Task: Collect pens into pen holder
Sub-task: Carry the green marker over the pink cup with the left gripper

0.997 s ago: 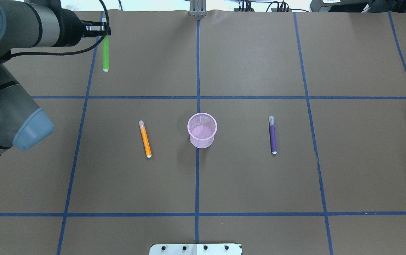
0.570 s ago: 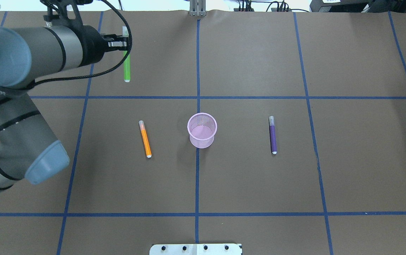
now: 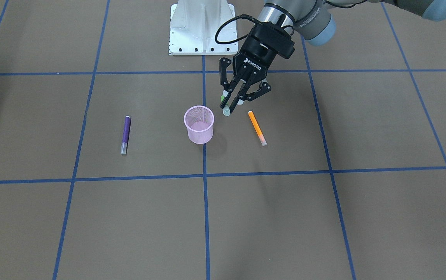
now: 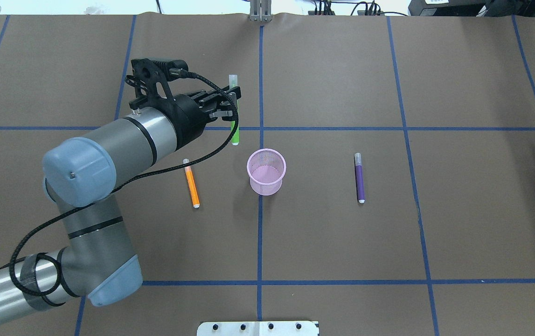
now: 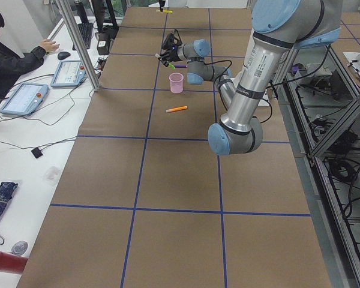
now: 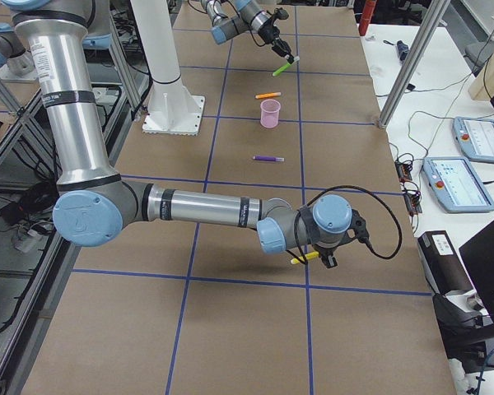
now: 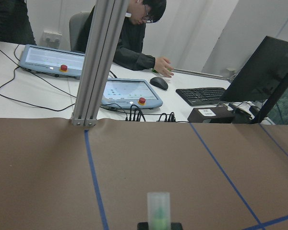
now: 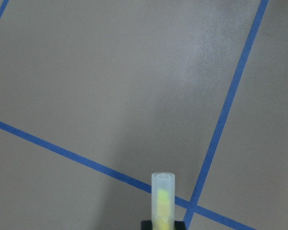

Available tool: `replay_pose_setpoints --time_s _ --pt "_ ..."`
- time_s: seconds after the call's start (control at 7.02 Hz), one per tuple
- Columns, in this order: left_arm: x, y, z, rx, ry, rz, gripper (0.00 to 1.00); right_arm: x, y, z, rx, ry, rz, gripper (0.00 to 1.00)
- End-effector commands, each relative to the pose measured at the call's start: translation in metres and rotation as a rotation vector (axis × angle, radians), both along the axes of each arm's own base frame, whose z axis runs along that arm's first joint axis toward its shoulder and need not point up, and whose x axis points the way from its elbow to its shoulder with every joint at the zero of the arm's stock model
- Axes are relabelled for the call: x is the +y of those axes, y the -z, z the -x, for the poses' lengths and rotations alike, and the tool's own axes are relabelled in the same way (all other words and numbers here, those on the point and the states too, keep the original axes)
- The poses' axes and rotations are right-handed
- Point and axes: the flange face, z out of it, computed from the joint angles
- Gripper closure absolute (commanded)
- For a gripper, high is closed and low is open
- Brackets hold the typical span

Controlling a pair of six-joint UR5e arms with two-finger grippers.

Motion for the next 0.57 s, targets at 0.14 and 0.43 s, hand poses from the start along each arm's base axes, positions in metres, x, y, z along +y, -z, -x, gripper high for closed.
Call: replay_pose_setpoints --time_s 0.14,0.43 --pt "0.005 -0.033 -0.079 0.078 0.018 -0.025 1.0 -0.001 0.061 0.003 -0.066 -0.078 0.024 1.0" --pt "0.017 -0.051 -0.104 0.084 0.021 -0.022 1.0 -0.001 0.067 0.008 -0.083 -0.065 0.017 1.0"
